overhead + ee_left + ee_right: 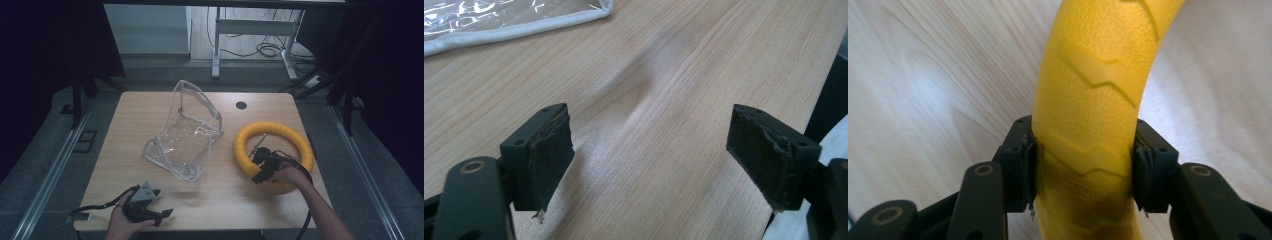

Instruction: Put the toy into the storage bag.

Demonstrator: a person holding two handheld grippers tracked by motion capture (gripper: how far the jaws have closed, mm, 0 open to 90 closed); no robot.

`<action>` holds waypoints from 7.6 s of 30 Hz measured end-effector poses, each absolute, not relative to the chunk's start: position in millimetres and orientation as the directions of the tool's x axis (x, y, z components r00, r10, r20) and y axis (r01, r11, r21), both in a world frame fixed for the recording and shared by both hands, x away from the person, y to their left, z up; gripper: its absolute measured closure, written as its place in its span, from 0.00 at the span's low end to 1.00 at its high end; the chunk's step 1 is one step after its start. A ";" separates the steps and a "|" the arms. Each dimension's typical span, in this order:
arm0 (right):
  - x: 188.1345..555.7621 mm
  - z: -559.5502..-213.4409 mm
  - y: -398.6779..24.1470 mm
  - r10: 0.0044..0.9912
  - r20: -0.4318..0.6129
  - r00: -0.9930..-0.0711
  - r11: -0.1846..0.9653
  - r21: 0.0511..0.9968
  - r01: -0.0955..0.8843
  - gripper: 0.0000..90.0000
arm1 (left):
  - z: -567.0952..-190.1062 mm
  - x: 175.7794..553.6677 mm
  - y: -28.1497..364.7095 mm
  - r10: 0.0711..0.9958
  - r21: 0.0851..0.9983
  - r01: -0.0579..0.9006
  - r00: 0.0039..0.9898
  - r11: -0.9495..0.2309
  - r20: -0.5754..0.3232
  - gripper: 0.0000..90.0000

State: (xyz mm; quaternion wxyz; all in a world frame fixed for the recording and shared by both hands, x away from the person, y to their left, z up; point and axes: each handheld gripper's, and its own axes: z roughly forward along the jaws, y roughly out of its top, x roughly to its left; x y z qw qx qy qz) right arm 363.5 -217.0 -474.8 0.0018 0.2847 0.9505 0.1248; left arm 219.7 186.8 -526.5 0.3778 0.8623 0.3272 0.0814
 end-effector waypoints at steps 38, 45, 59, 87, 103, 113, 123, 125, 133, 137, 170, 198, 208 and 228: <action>340.8 -373.0 -252.6 0.559 0.128 -0.819 0.456 0.778 0.433 0.58 | -527.0 221.2 186.4 0.629 0.704 0.504 0.771 -0.500 -0.104 0.21; 339.7 -366.2 -248.1 0.549 0.136 -0.824 0.417 0.810 0.411 0.58 | -527.3 221.3 186.0 0.629 0.706 0.504 0.770 -0.497 -0.107 0.21; 340.6 -351.0 -242.5 0.522 0.181 -0.834 0.301 0.876 0.378 0.58 | -527.2 221.2 186.1 0.628 0.705 0.503 0.771 -0.501 -0.104 0.21; 341.3 -333.5 -227.6 0.464 0.225 -0.857 0.164 0.929 0.333 0.57 | -527.8 221.0 185.6 0.626 0.704 0.502 0.773 -0.502 -0.105 0.21; 343.8 -320.3 -209.8 0.434 0.232 -0.871 0.117 0.943 0.310 0.57 | -527.9 220.8 185.3 0.623 0.704 0.504 0.774 -0.500 -0.111 0.21; 343.7 -312.0 -202.3 0.423 0.234 -0.875 0.091 0.950 0.298 0.57 | -527.8 221.0 185.3 0.623 0.705 0.504 0.774 -0.500 -0.112 0.21; 342.0 -301.2 -193.2 0.402 0.231 -0.886 0.064 0.958 0.278 0.57 | -528.5 221.0 184.5 0.622 0.704 0.506 0.775 -0.499 -0.116 0.20; 341.8 -299.7 -191.4 0.401 0.228 -0.887 0.061 0.960 0.275 0.57 | -528.4 220.9 184.8 0.621 0.703 0.505 0.775 -0.501 -0.114 0.20; 341.6 -294.1 -183.6 0.386 0.223 -0.895 0.056 0.963 0.264 0.57 | -528.8 221.0 184.3 0.620 0.701 0.506 0.776 -0.502 -0.117 0.20; 341.5 -291.3 -177.6 0.378 0.221 -0.899 0.050 0.965 0.258 0.57 | -528.3 220.7 184.7 0.620 0.701 0.507 0.776 -0.501 -0.118 0.20; 336.0 -267.2 -128.8 0.291 0.183 -0.939 0.028 0.979 0.200 0.57 | -527.6 219.9 185.1 0.618 0.705 0.504 0.778 -0.500 -0.117 0.20; 335.2 -264.5 -93.2 0.205 0.191 -0.960 0.030 0.979 0.202 0.57 | -527.3 219.7 184.9 0.616 0.706 0.504 0.778 -0.498 -0.122 0.20; 337.2 -267.3 -81.9 0.185 0.198 -0.963 0.035 0.978 0.208 0.57 | -525.8 218.4 181.4 0.604 0.691 0.481 0.793 -0.539 -0.080 0.20; 341.3 -282.3 -62.1 0.133 0.241 -0.961 0.028 0.969 0.246 0.57 | -524.7 216.5 177.6 0.592 0.687 0.462 0.804 -0.561 -0.057 0.20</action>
